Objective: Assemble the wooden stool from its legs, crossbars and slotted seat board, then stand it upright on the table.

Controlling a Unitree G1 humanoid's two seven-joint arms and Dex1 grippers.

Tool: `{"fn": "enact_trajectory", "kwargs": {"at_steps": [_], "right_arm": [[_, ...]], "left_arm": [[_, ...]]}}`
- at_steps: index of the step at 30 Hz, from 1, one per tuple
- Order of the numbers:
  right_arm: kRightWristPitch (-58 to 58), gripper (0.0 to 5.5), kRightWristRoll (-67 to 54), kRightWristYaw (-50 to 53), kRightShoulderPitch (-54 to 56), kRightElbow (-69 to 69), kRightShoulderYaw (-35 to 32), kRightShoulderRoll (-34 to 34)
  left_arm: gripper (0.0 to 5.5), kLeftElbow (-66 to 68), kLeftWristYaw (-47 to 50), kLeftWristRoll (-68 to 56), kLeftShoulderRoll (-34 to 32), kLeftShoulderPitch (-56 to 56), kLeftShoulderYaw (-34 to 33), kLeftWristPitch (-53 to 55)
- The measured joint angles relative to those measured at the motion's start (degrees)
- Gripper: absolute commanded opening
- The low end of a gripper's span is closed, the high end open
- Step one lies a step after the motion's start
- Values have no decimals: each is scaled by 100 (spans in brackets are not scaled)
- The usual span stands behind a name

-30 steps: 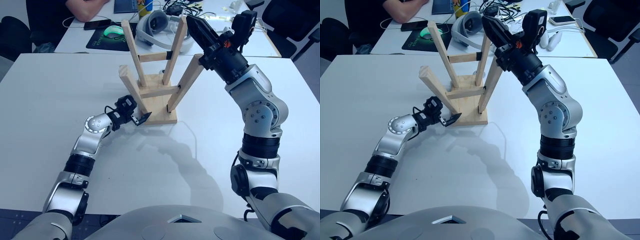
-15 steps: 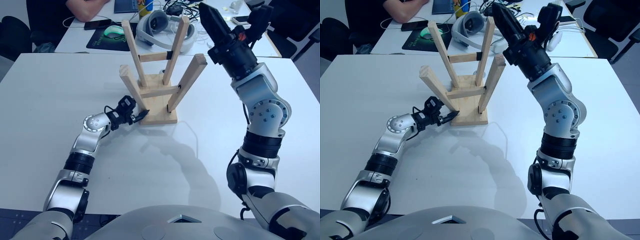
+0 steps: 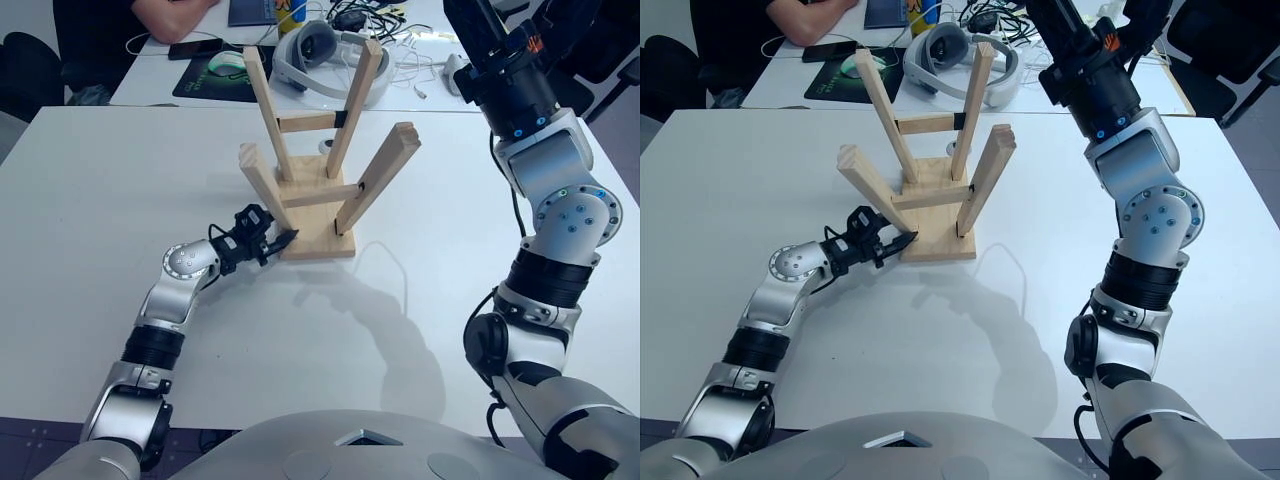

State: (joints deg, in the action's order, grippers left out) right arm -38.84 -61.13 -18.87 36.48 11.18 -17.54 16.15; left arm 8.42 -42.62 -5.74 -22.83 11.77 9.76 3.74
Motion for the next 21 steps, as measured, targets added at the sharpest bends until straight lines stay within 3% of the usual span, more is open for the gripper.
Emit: {"fn": "enact_trajectory", "kwargs": {"at_steps": [7, 21], "right_arm": [[-119, 0, 168, -258, -381, 746, 505, 209], [255, 0, -108, 256, 954, 616, -3, 310]], "left_arm": [[222, -90, 145, -30, 45, -69, 20, 128], [220, -92, 242, -46, 128, -73, 26, 226]]}}
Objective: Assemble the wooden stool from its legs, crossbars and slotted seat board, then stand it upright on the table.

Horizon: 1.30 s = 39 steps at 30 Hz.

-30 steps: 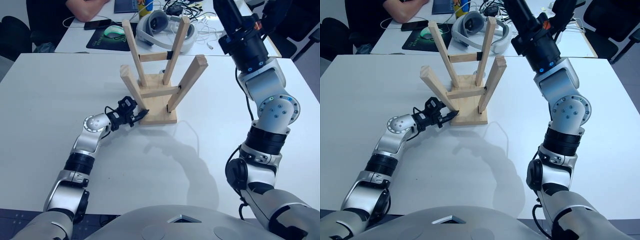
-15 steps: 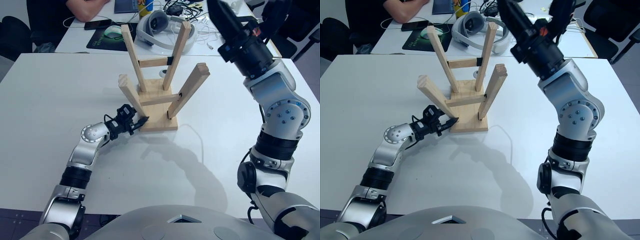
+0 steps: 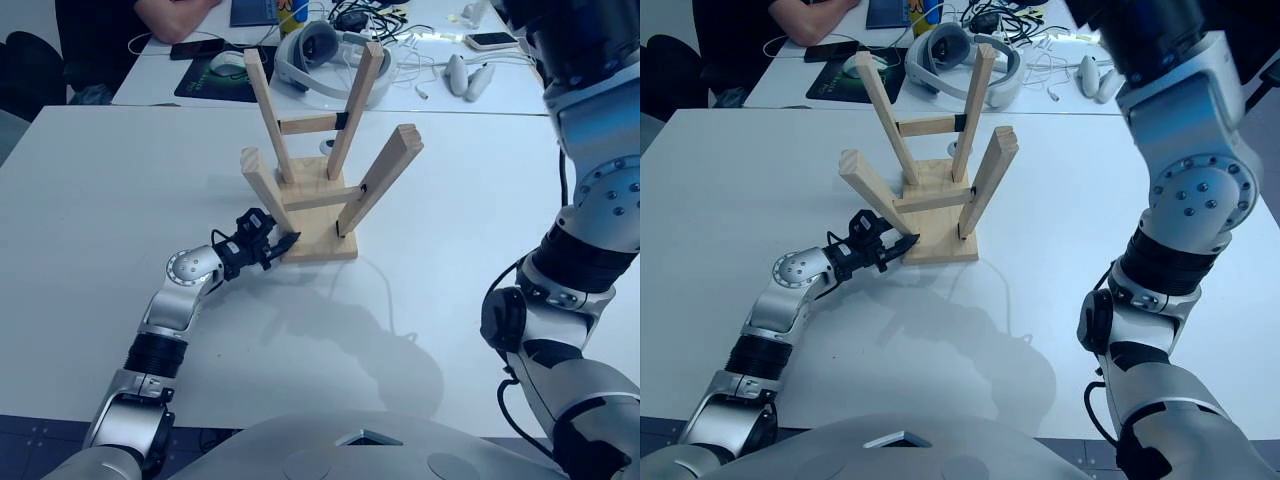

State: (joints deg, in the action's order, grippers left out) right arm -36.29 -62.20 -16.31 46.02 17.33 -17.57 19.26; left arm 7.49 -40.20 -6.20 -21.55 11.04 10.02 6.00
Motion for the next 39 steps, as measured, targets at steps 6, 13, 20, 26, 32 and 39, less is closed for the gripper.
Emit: {"fn": "enact_trajectory", "kwargs": {"at_steps": [6, 13, 20, 26, 32, 39], "right_arm": [[-818, 0, 144, -259, -1668, 460, 1444, 189], [-113, 0, 545, 78, -1897, 632, 1367, -362], [-45, 0, -546, 729, -459, 250, 213, -273], [28, 0, -1150, 931, 346, 94, -287, 93], [-129, 0, -1013, 852, -236, 510, 277, 110], [-996, 0, 334, 1342, -2433, 531, 2667, -388]], "left_arm": [[219, -61, 12, -36, -31, -10, -4, 88], [218, -495, 167, -46, 18, -260, 64, 411], [217, -677, 272, -55, 111, -422, 122, 453], [217, -722, 349, -60, 143, -502, 100, 449], [217, -762, 352, -60, 138, -499, 104, 492], [217, -1390, 437, -30, 153, -689, 365, 988]]}}
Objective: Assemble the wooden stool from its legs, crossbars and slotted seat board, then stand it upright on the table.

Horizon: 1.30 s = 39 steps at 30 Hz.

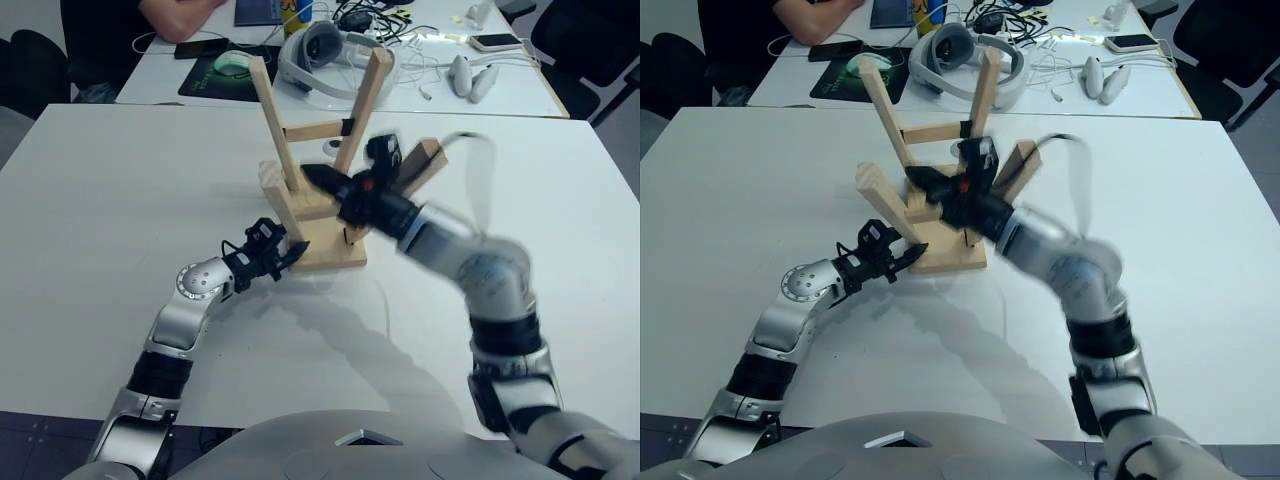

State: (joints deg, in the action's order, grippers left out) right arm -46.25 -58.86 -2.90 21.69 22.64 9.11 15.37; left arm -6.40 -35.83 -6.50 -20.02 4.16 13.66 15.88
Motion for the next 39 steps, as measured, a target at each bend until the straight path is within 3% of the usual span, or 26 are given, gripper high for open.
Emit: {"fn": "enact_trajectory", "kwargs": {"at_steps": [3, 6, 10, 17, 22, 28, 32, 39], "right_arm": [[565, 0, 89, 33, 445, -93, -649, -255], [1339, 0, -117, -57, 1642, -79, -1562, -362], [1297, 0, -884, -77, 2168, -141, -2015, -325], [821, 0, -1914, -344, 2409, -786, -3035, 835], [673, 0, -1570, -822, 1887, -847, -3071, 1370], [732, 0, -945, -821, 930, -286, -2268, 734], [937, 0, -757, -712, 1000, -185, -2105, 378], [1128, 0, -757, -376, 2086, -185, -2252, 258]], "left_arm": [[217, -215, 54, -16, 160, -118, 169, 95], [217, -216, 172, 0, 317, -97, 323, 156], [217, -195, 210, 0, 371, -124, 382, 117], [217, -73, 291, 0, 359, -140, 288, -64], [217, 42, 438, 48, 295, -136, 24, -206], [216, 138, 520, 47, 166, -48, -193, -163], [216, 162, 438, 38, 153, -2, -188, -130], [216, 244, 350, 35, 126, 70, -158, -126]]}}
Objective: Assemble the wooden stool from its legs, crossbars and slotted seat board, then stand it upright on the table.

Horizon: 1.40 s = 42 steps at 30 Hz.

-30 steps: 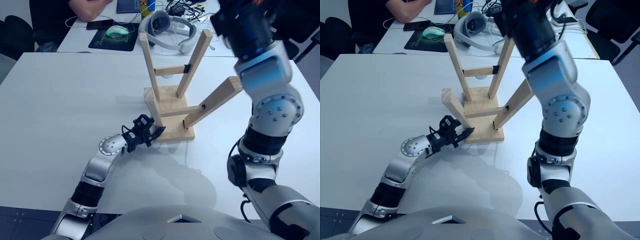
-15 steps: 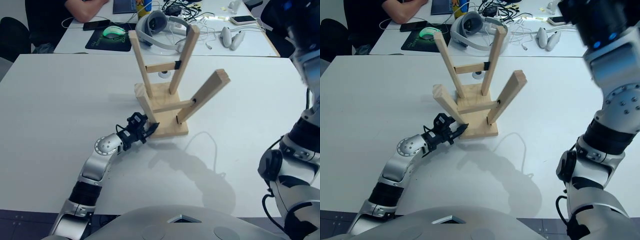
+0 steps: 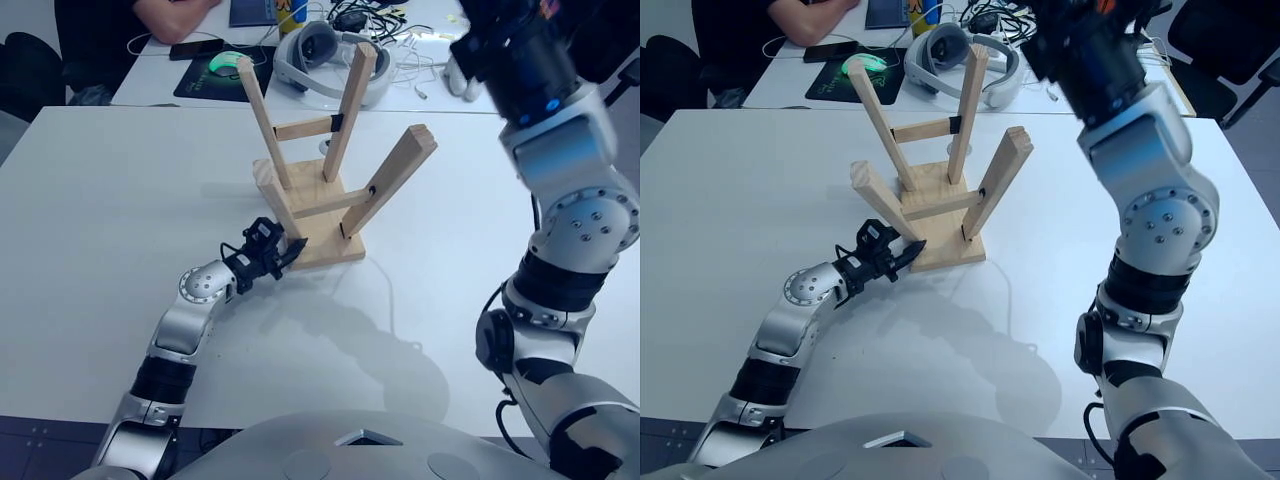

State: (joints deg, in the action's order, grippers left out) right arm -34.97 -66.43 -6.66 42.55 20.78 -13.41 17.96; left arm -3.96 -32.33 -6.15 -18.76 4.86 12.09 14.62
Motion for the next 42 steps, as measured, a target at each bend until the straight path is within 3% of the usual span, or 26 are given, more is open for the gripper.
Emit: {"fn": "enact_trajectory", "kwargs": {"at_steps": [10, 12, 16, 18, 20, 23, 26, 32, 37, 42], "right_arm": [[509, 0, 423, 2, 372, 16, -369, 231], [294, 0, 487, -123, 294, 137, -82, 325], [-1245, 0, 882, -234, -796, 228, 1506, 781], [-1354, 0, 975, -174, -1051, 435, 1602, 972], [-1408, 0, 867, -76, -1130, 550, 1538, 926], [-1259, 0, 237, 87, -994, 269, 1086, 239], [-800, 0, -244, 92, -311, 6, 578, -205], [-123, 0, -296, -180, 809, -425, -362, 269], [461, 0, 1091, -746, 875, -563, -200, 891], [564, 0, 1450, -1008, 798, -559, -17, 901]], "left_arm": [[216, 20, -8, 0, 1, -6, -1, -26], [216, 21, -4, 2, 2, -10, -2, -33], [216, 10, 14, 3, 25, -2, 22, -47], [216, -18, 25, 28, 23, -5, 45, -23], [216, -84, 35, 67, 21, -30, 88, 33], [216, -276, 110, 72, 2, -126, 105, 173], [215, -294, 183, 73, 83, -130, 161, 167], [215, -267, 251, 62, 116, -205, 136, 94], [215, -259, 273, 53, 100, -234, 75, 60], [215, -247, 235, 51, 94, -227, 60, 53]]}}
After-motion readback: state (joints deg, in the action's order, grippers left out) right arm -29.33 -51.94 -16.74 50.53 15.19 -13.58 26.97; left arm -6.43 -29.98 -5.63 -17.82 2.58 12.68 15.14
